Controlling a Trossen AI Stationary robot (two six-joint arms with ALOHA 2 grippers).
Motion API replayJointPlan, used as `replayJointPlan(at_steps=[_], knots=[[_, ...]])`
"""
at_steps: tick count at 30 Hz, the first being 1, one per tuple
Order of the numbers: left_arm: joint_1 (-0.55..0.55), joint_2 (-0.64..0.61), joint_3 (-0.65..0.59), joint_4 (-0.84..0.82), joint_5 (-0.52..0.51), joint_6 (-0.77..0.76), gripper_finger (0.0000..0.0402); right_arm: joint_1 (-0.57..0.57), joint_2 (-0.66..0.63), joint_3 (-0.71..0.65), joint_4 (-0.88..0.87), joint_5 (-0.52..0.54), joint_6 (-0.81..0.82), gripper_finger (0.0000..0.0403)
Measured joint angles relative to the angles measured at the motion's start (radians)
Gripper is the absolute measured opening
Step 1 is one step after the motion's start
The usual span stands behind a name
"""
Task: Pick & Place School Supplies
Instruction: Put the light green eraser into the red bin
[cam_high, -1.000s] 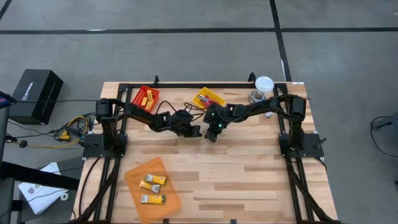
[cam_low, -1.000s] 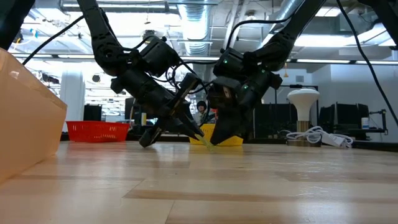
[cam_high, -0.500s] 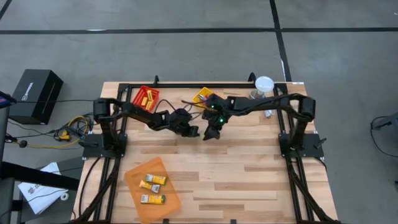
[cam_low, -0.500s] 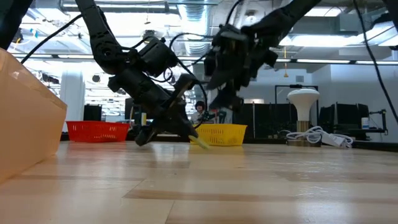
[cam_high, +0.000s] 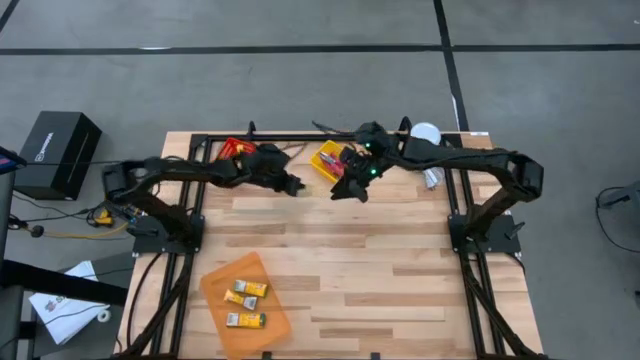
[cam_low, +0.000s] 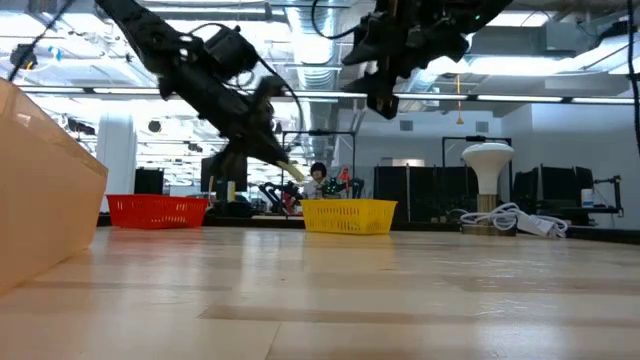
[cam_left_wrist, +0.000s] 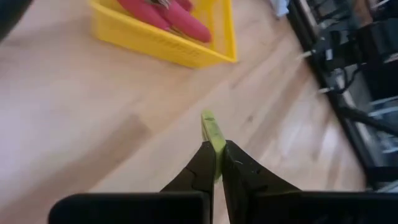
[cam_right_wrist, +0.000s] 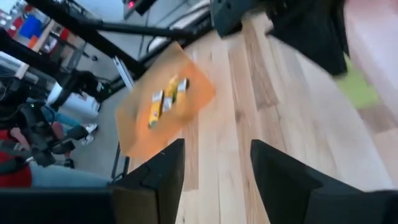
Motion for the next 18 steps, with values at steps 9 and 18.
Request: replayJointPlan(at_steps=[9,18], knots=[[0.173,-0.280,0.001,-0.265,-0.047,0.192,0.0004,0.006,-0.011,0.000,0.131,-0.001,0.081,0.0176],[0.310,-0.477,0.002,-0.515,-0.099,0.309,0.0004,0.021,-0.005,-0.001,0.188,0.032,0.118,0.0171]])
